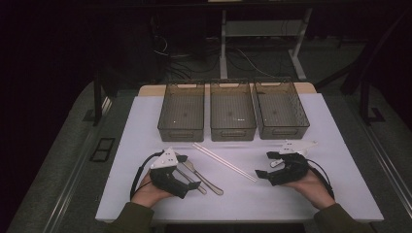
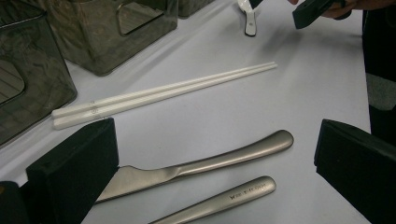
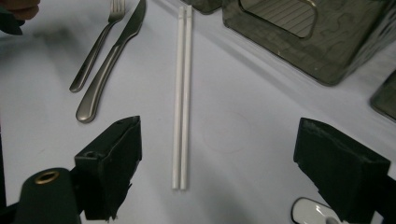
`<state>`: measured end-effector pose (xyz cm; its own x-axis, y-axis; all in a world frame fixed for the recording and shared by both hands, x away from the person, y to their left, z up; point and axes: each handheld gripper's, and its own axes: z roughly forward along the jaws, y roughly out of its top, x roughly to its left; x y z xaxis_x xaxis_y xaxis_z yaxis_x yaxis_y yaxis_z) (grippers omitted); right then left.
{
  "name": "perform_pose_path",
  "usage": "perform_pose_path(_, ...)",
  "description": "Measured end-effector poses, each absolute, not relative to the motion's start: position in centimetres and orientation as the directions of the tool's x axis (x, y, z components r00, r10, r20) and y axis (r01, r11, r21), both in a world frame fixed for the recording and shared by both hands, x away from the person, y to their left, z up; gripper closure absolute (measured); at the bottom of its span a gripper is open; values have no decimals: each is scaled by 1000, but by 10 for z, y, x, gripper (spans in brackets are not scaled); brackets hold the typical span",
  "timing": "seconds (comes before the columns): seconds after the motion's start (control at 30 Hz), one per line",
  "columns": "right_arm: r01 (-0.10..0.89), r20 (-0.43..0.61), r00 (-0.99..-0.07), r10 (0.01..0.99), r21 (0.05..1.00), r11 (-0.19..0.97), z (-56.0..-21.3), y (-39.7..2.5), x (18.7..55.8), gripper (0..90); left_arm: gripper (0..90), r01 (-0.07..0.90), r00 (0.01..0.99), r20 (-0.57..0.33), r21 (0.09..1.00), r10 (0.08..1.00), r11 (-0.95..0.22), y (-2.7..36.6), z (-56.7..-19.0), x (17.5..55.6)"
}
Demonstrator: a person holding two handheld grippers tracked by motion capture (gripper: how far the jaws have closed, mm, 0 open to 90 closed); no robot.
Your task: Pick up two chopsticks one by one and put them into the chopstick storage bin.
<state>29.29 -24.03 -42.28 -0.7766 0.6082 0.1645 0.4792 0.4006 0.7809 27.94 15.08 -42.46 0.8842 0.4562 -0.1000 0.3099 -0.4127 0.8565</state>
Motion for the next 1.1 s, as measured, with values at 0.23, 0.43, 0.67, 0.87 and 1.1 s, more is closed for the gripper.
perform_pose_path(0.23,494,182,-779,601,767,409,-426,-227,302,237,0,310,886,-101,854,452,-417,150,-425,279)
perform_pose_path(0.43,495,201,-793,575,762,416,-426,-216,310,358,0,309,888,-102,854,449,-418,149,-425,279)
perform_pose_path(0.67,490,196,-801,566,757,431,-426,-205,316,437,0,308,887,-100,855,450,-417,150,-425,279)
perform_pose_path(0.87,490,204,-811,549,749,446,-426,-194,324,521,0,307,887,-97,854,451,-420,150,-425,279)
perform_pose_path(1.1,483,196,-823,533,736,475,-429,-179,332,615,0,309,886,-98,855,454,-417,150,-425,279)
